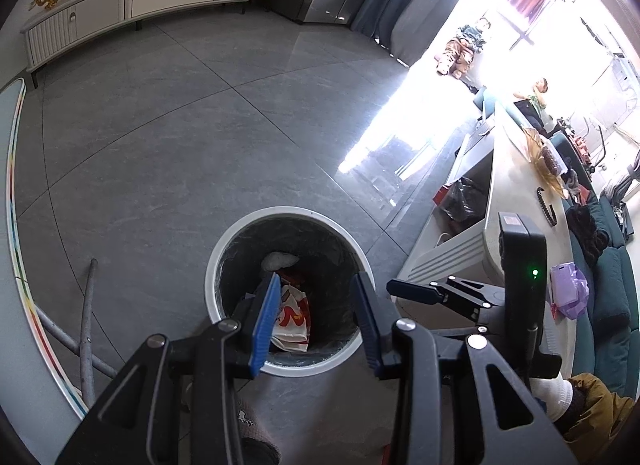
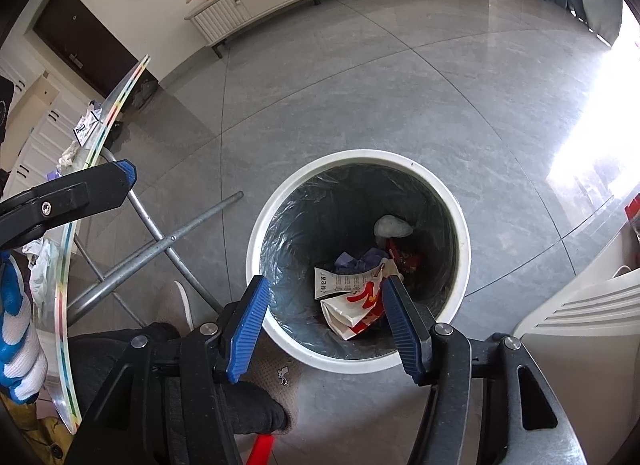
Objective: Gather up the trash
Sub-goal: 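Pull both open tools back from the bin to the table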
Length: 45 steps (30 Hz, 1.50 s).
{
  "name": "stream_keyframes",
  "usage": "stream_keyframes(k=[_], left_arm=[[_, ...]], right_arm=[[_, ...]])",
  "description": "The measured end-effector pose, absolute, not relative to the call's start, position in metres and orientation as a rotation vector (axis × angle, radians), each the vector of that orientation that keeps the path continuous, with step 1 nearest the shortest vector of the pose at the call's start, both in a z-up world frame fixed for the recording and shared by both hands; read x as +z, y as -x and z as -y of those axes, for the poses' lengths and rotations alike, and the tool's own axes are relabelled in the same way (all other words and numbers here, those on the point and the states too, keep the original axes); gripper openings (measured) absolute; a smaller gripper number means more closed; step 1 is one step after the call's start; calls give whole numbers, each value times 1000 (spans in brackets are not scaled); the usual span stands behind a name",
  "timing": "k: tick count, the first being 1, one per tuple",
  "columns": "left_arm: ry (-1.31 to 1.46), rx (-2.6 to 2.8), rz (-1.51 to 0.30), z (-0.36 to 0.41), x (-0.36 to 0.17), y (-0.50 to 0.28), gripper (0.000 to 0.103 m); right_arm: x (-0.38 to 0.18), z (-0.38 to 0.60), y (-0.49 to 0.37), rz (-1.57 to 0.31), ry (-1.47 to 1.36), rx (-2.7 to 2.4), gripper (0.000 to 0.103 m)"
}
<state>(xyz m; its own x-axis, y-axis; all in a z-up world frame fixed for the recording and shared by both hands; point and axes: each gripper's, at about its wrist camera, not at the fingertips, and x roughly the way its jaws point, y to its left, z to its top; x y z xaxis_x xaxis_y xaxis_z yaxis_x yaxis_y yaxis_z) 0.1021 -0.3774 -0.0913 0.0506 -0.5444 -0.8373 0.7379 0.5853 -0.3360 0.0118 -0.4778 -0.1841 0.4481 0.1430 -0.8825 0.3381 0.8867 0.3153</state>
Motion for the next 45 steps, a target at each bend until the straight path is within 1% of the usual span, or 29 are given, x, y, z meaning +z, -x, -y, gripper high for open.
stream_keyframes(k=[1, 2, 9, 13, 20, 23, 37, 45], left_arm=[[-198, -984, -1155, 374, -89, -102, 43], [-193, -982, -1149, 371, -86, -102, 44], [-176, -969, -1101, 350, -65, -96, 44], [-171, -958, -1071, 338, -53, -90, 49], [-158, -944, -1027, 317, -34, -83, 49], [-152, -941, -1008, 309, -26, -79, 50], [-139, -942, -907, 280, 10, -58, 52], [-112, -934, -874, 261, 21, -51, 53]], right_arm=[[-181, 477, -11, -1107, -489, -129, 59], [-178, 476, -11, -1102, -486, -132, 60], [-160, 467, -6, -1065, -470, -142, 60], [-146, 459, -4, -1041, -458, -143, 61], [-126, 447, -1, -1008, -434, -139, 62], [-117, 441, 2, -993, -423, -139, 65], [-76, 421, 18, -923, -370, -149, 65], [-56, 406, 22, -898, -332, -143, 66]])
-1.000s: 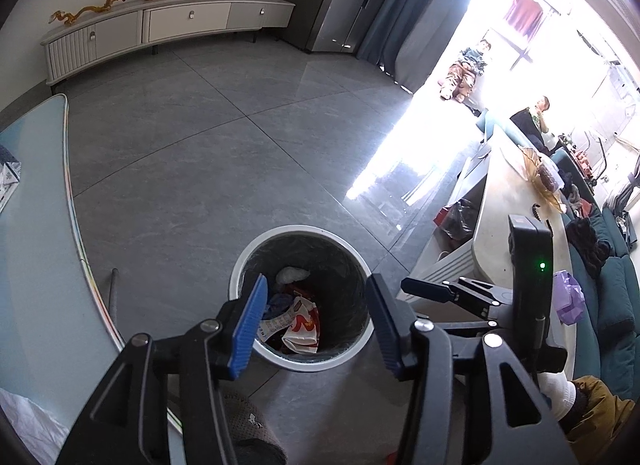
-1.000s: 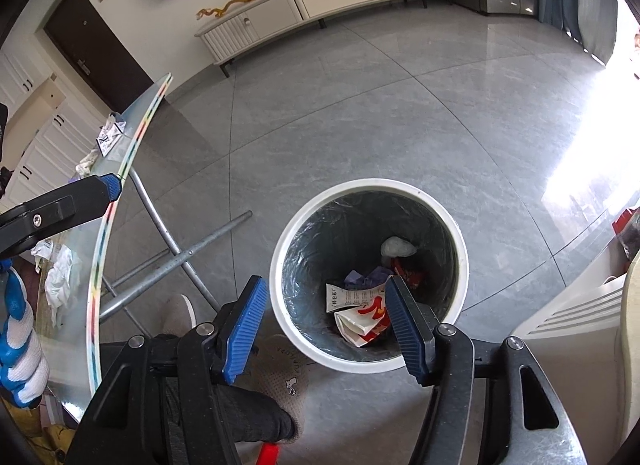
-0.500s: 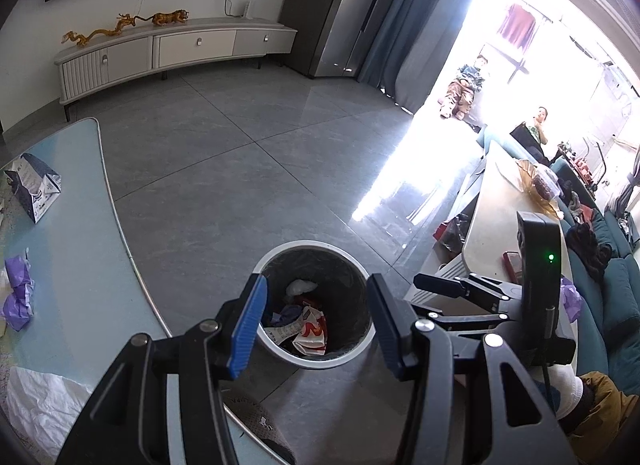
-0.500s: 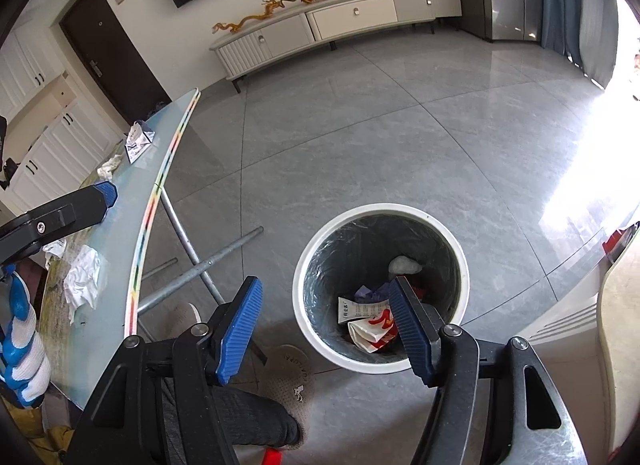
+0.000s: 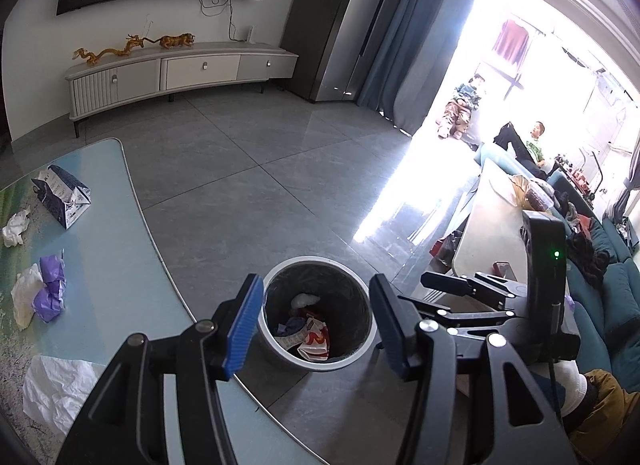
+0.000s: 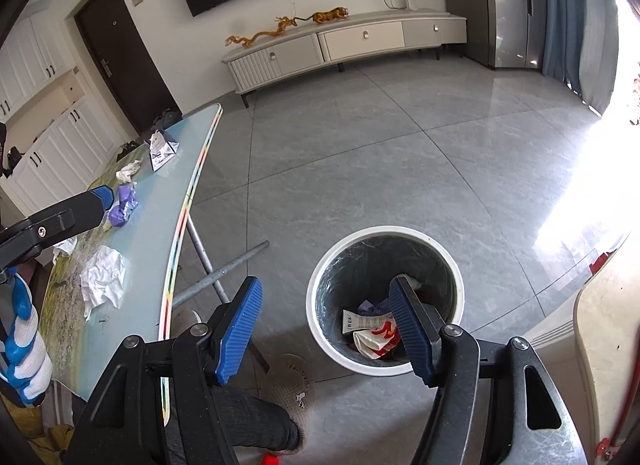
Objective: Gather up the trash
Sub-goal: 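Pull both open tools back from the bin to the table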
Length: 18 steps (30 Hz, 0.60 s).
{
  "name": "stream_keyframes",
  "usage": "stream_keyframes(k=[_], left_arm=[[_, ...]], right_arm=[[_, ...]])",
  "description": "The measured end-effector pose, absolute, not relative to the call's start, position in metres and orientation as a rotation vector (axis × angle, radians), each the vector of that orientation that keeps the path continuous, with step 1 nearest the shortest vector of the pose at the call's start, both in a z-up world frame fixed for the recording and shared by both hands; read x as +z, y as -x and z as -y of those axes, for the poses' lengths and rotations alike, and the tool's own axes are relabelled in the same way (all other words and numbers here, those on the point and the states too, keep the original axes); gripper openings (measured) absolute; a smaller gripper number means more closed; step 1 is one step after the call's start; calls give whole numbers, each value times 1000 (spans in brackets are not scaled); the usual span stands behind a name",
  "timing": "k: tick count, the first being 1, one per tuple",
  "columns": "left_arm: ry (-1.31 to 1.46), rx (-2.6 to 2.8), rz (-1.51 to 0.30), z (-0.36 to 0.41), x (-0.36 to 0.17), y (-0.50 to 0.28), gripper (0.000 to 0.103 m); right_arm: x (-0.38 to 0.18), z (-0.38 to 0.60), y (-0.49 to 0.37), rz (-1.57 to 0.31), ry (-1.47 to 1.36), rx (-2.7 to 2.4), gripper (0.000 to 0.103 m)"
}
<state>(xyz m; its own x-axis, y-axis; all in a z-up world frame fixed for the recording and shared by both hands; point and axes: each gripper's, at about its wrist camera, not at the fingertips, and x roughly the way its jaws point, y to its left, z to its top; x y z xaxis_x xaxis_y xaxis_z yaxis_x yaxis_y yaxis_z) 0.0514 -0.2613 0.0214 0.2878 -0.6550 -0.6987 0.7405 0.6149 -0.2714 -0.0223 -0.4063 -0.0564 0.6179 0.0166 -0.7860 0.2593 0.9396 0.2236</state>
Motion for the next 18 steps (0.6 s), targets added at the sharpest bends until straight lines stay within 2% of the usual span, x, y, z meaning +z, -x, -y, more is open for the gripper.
stream_keyframes(k=[18], left_arm=[[-84, -893, -810, 225, 38, -46, 55]], right_arm=[[-29, 385, 30, -856, -270, -120, 68]])
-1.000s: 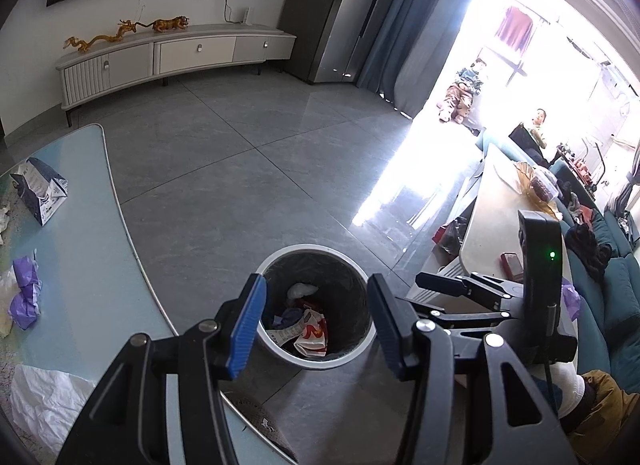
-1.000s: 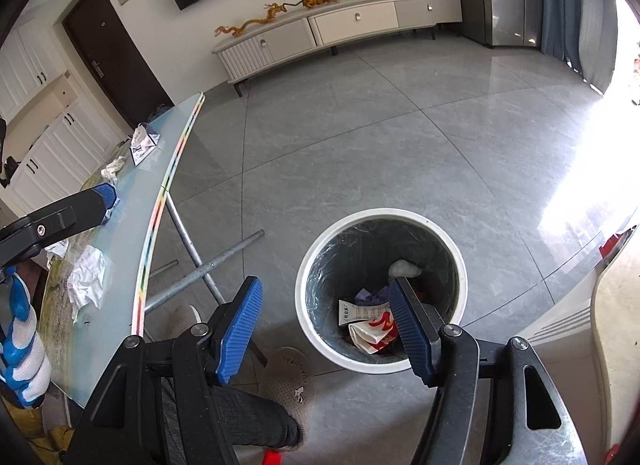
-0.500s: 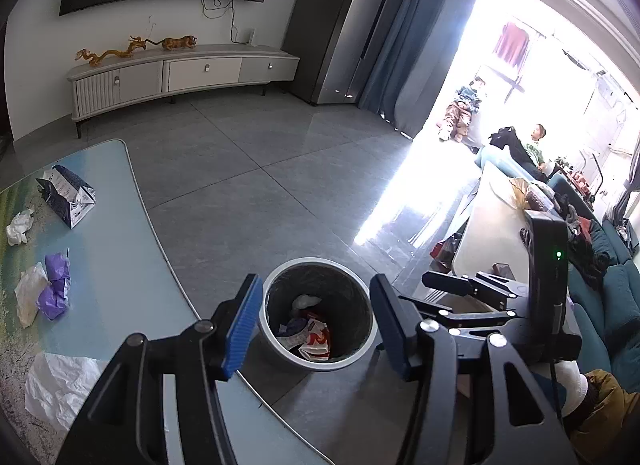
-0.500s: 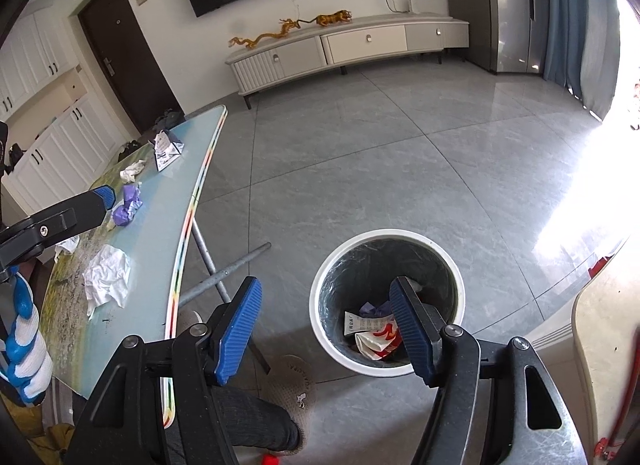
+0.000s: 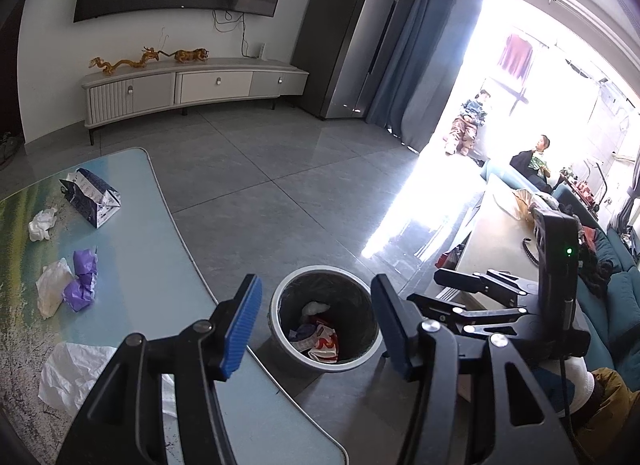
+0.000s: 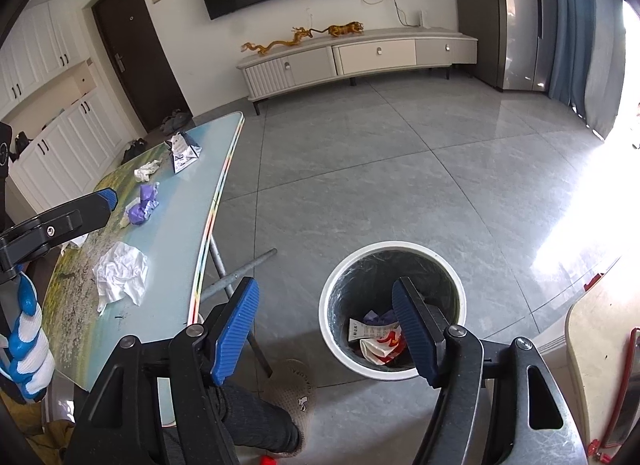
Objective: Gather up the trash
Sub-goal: 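Pull both open tools back from the bin to the table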
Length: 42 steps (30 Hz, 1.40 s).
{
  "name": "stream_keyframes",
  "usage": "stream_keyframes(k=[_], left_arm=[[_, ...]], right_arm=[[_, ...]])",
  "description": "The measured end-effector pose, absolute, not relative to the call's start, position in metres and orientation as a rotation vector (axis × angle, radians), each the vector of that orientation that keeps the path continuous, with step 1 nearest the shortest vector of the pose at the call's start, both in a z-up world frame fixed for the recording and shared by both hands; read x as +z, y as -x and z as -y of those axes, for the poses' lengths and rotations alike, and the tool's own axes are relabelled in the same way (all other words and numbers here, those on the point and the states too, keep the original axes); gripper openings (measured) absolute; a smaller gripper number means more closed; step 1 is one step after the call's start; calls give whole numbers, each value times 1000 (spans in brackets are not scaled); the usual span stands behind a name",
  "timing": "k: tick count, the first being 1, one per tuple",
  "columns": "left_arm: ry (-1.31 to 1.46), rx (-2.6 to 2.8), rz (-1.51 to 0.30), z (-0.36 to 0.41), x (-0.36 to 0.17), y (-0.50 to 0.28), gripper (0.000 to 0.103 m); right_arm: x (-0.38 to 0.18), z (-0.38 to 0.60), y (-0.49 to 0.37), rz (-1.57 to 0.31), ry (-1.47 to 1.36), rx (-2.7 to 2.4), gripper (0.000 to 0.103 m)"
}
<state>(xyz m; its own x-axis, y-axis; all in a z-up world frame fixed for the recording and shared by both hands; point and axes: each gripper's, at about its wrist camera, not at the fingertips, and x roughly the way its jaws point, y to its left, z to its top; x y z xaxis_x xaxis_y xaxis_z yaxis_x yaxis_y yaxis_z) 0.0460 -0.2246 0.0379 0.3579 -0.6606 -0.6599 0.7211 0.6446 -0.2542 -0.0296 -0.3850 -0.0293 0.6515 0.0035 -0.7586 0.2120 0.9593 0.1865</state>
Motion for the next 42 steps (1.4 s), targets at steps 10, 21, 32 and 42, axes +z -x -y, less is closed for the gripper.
stream_keyframes(k=[10, 21, 32, 42], left_arm=[[-53, -809, -716, 169, 62, -41, 59], [-27, -692, -647, 97, 74, -36, 61], [-6, -594, -627, 49, 62, -36, 70], [5, -532, -641, 21, 45, -40, 70]], right_arm=[[6, 357, 37, -788, -211, -86, 69], [45, 315, 43, -705, -145, -19, 72], [66, 285, 49, -645, -116, 41, 76], [65, 277, 41, -635, -128, 60, 78]])
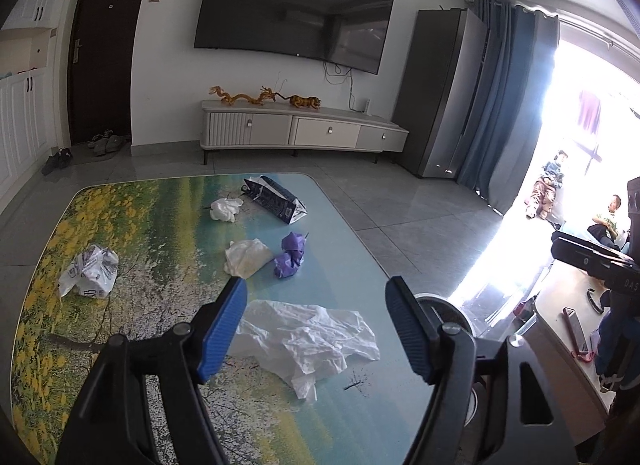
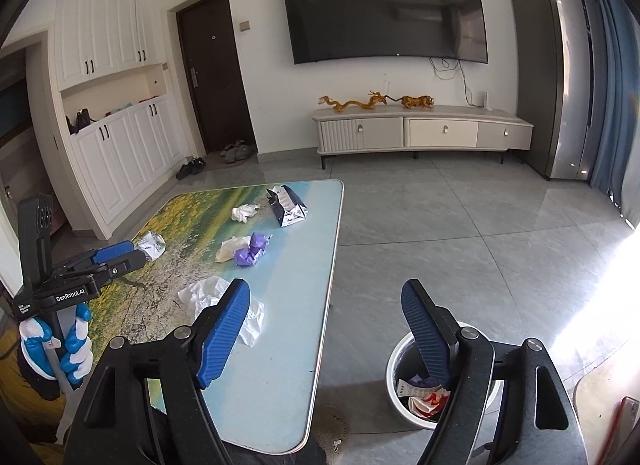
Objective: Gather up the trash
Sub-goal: 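Pull both open tools back from the bin to the table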
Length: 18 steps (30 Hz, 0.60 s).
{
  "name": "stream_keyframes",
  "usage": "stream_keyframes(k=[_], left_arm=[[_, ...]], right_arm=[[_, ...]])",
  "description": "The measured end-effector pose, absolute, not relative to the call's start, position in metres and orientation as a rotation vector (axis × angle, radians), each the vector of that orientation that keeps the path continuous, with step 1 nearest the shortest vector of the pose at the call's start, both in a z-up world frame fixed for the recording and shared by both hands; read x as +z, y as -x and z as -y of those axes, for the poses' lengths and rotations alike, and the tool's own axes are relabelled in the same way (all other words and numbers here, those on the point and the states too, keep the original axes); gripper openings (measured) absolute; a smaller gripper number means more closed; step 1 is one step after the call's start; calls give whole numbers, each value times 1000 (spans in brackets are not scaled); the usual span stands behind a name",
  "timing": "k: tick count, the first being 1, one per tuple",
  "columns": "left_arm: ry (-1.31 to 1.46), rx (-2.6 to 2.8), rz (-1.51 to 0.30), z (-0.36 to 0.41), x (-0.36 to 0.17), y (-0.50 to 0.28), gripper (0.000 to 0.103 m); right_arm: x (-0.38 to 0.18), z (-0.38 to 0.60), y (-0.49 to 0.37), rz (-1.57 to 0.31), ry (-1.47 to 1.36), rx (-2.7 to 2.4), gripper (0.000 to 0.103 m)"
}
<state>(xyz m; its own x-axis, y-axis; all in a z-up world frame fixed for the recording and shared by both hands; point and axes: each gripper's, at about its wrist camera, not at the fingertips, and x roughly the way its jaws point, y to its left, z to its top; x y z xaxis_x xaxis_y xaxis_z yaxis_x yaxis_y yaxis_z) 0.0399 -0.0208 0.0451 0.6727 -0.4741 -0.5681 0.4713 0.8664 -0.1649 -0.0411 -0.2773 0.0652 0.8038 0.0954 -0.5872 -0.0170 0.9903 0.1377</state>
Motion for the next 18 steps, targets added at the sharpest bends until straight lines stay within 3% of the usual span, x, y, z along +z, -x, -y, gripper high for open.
stream_keyframes(k=[18], left_arm=[[28, -415, -753, -30, -8, -59, 70]], right_arm=[[23, 270, -3, -701, -188, 135, 78]])
